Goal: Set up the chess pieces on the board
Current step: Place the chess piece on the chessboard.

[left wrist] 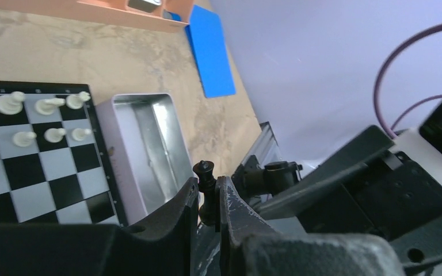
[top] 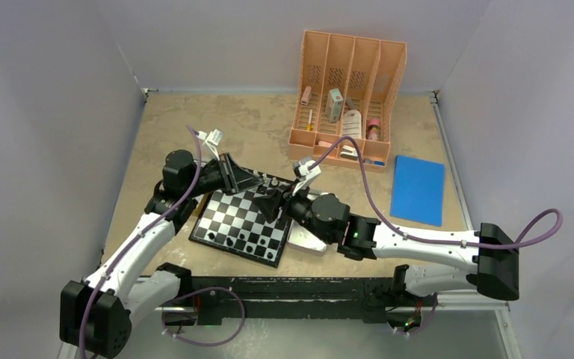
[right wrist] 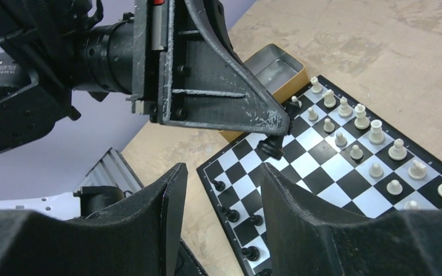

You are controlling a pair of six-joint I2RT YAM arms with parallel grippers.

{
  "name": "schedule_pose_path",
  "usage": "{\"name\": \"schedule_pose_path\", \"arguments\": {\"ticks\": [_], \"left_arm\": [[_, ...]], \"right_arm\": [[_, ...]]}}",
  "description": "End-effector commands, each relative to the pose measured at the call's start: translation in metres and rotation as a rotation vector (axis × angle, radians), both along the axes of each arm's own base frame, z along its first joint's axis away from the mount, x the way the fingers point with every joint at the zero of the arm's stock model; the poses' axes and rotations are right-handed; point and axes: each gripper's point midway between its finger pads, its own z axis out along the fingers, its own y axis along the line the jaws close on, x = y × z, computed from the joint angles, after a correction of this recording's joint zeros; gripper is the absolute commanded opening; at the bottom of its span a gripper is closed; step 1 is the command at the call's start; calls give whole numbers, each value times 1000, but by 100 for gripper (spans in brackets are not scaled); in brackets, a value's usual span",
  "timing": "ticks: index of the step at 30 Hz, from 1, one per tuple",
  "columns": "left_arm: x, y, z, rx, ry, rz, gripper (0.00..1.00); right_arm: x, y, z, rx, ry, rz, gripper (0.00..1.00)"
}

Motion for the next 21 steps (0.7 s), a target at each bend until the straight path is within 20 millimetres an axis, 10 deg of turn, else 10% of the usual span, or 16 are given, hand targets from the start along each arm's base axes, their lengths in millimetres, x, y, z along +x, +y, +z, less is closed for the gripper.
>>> {"name": "schedule_pose_path", "arguments": {"ticks": [1,21], "left_arm": [[-15,-11,26,-65,-85,-73,0],[-38,-21,25,-100,-68,-151,0]], "right_arm": [[6,-1,19,122,46,-56,53],[18,-6,26,139,-18,-114,42]]}}
